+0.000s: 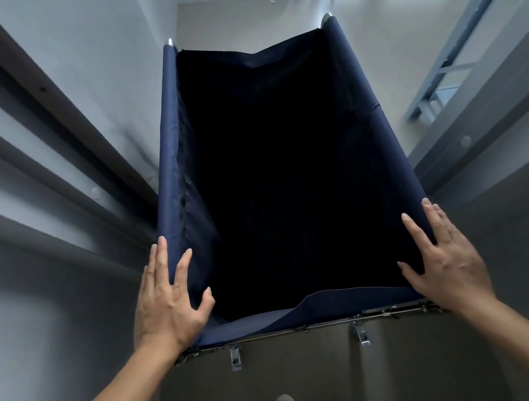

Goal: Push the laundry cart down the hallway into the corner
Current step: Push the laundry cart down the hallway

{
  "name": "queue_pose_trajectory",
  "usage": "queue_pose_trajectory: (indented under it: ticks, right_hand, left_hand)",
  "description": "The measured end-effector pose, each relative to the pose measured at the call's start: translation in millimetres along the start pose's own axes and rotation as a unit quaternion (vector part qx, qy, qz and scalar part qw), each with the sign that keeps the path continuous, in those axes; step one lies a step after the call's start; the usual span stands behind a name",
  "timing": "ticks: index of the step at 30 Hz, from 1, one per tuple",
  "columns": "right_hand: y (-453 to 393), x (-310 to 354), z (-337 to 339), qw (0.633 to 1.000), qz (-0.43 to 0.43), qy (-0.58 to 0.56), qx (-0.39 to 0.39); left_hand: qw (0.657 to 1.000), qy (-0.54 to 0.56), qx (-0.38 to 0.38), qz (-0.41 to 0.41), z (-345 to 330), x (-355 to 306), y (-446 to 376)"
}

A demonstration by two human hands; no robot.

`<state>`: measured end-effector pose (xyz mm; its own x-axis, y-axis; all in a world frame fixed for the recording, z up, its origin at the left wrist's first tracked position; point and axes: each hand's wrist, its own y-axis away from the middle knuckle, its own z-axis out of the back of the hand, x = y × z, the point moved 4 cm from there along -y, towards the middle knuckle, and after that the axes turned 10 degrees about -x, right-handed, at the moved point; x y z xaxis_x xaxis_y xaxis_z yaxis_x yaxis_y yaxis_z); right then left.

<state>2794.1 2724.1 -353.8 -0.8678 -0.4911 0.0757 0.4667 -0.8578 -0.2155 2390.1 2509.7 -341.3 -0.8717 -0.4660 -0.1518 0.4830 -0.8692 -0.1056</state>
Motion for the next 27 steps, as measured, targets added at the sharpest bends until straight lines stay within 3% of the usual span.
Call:
queue_pose_trajectory:
  ticks: [27]
  right_hand:
    - [-287.1, -20.1, -64.8, 1.0, 0.008, -0.017, 0.011]
  left_hand:
    - [0.999, 0.014, 0.014, 0.026, -27.7, -16.3, -294.0]
